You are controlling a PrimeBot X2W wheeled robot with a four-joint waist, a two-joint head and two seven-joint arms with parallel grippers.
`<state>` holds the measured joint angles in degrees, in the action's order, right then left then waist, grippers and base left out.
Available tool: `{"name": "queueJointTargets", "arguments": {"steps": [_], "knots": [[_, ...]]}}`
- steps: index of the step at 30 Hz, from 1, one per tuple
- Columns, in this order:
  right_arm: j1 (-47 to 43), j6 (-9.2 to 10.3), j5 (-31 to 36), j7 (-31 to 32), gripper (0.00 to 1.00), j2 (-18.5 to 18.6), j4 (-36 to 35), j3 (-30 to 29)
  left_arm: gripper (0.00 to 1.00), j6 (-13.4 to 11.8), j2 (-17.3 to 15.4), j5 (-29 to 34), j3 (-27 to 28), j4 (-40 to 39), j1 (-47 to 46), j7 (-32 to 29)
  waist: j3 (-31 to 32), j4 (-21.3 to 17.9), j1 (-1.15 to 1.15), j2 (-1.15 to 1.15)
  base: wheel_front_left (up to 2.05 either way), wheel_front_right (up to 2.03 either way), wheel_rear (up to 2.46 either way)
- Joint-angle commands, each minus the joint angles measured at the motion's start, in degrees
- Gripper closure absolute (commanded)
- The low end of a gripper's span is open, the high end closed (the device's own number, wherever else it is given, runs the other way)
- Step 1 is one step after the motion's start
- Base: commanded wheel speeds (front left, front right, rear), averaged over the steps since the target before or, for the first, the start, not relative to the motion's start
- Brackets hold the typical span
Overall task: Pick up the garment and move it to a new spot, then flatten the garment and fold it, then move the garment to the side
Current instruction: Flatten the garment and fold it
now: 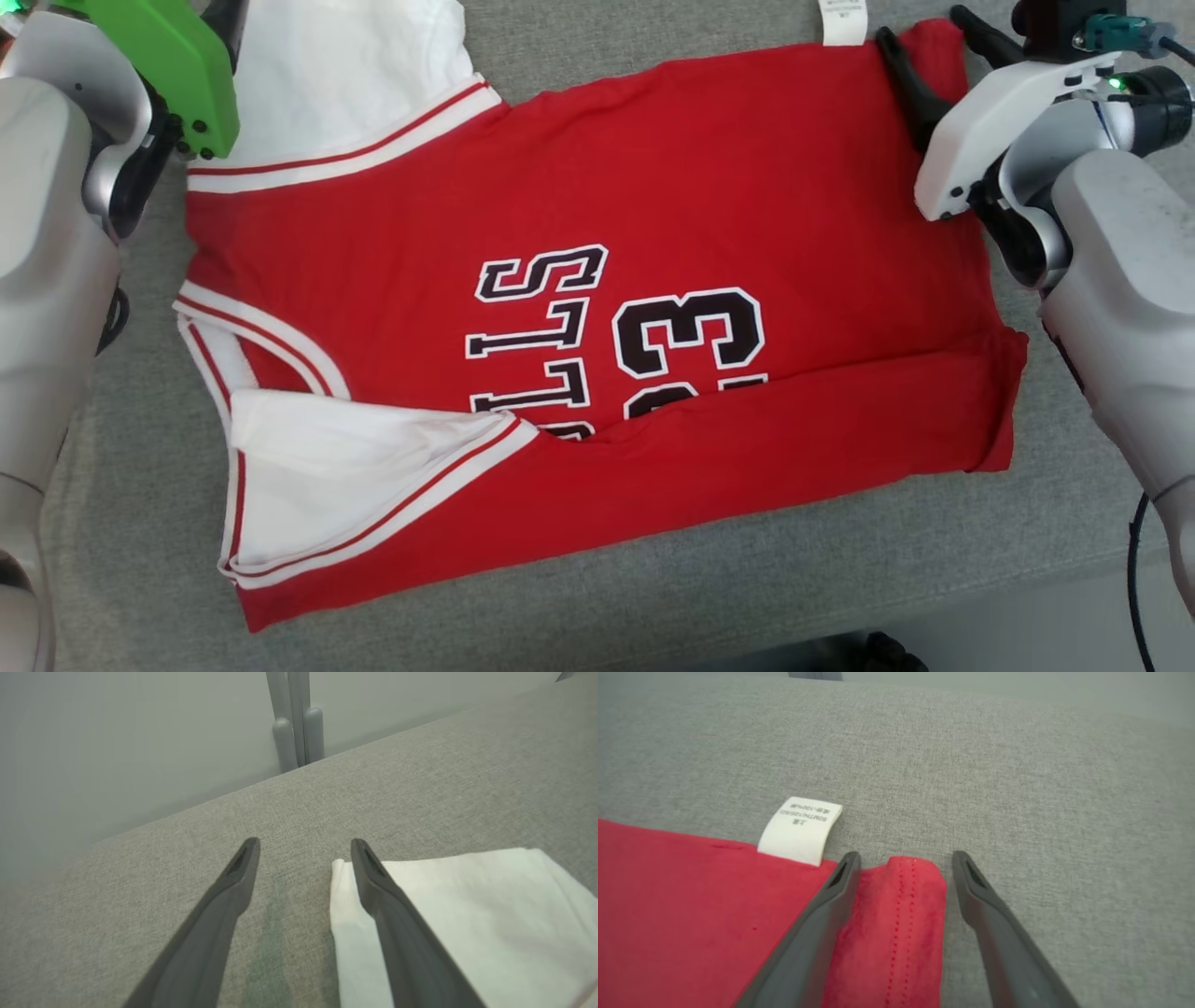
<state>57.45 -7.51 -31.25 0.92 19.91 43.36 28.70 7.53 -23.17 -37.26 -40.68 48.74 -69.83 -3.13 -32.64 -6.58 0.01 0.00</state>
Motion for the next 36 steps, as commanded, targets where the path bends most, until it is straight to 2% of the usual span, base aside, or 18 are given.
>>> {"name": "queueJointTargets", "arguments": {"steps": [1,6,12,13,14,15,16,21,27,36], "knots": [[1.16,0.04,-0.87,-0.68,0.0,-0.25,0.68,1.05,0.0,-0.08,-0.59,-1.66,-0.82,1.1,-0.98,-1.17,-2.63,-2.84,-0.01,0.0,0.0,0.0,0.0],[2.0,0.05,-3.69,-2.24,0.0,-1.06,2.78,5.06,0.0,-0.08,-1.62,-4.96,-3.17,3.73,-1.78,-1.46,-2.81,-3.69,-0.01,0.0,0.0,0.0,0.0],[3.49,0.08,-6.58,-2.23,0.0,-1.44,4.94,9.43,0.0,-0.07,-0.98,-8.43,-5.9,6.66,-1.11,-2.8,-2.7,-4.0,-0.01,0.0,0.0,0.0,0.0],[3.6,0.08,-7.06,-1.95,0.0,-1.47,5.03,10.13,0.38,-0.03,-0.54,-8.84,-6.66,6.89,-0.72,-3.77,-2.57,-4.0,-0.01,0.0,0.0,0.0,0.0],[3.72,0.06,-7.76,-1.69,0.51,-1.31,5.16,10.85,0.83,0.04,-0.15,-9.79,-7.39,6.76,-0.37,-4.37,-2.34,-3.9,-0.01,0.0,0.0,0.0,0.0],[3.87,0.06,-8.24,-1.59,0.84,-1.09,5.29,11.28,1.0,0.05,0.16,-10.51,-7.84,6.46,-0.2,-4.3,-2.05,-3.79,-0.01,0.0,0.0,0.0,0.0],[3.99,0.06,-8.87,-1.56,1.0,-0.68,5.43,11.81,1.0,0.05,0.21,-11.11,-8.33,6.14,-0.14,-4.1,-1.63,-3.59,-0.01,0.0,0.0,0.0,0.0],[4.36,0.08,-10.86,-3.18,1.0,0.8,5.35,13.42,1.0,-0.04,-0.4,-13.4,-8.87,5.69,-0.95,-0.46,0.47,-2.53,-0.01,0.0,0.0,0.0,0.0],[3.67,0.08,-12.29,-9.48,1.0,1.6,5.6,14.03,1.0,-0.04,0.36,-16.47,-8.82,4.62,-0.2,6.03,3.83,-0.78,-0.01,0.0,0.0,0.0,0.0],[-0.98,0.07,-12.62,-15.14,1.0,3.11,5.94,13.7,1.0,-0.05,-0.95,-21.13,-9.53,-3.09,5.01,15.67,8.17,2.1,-0.01,0.0,0.0,0.0,0.0]]}}
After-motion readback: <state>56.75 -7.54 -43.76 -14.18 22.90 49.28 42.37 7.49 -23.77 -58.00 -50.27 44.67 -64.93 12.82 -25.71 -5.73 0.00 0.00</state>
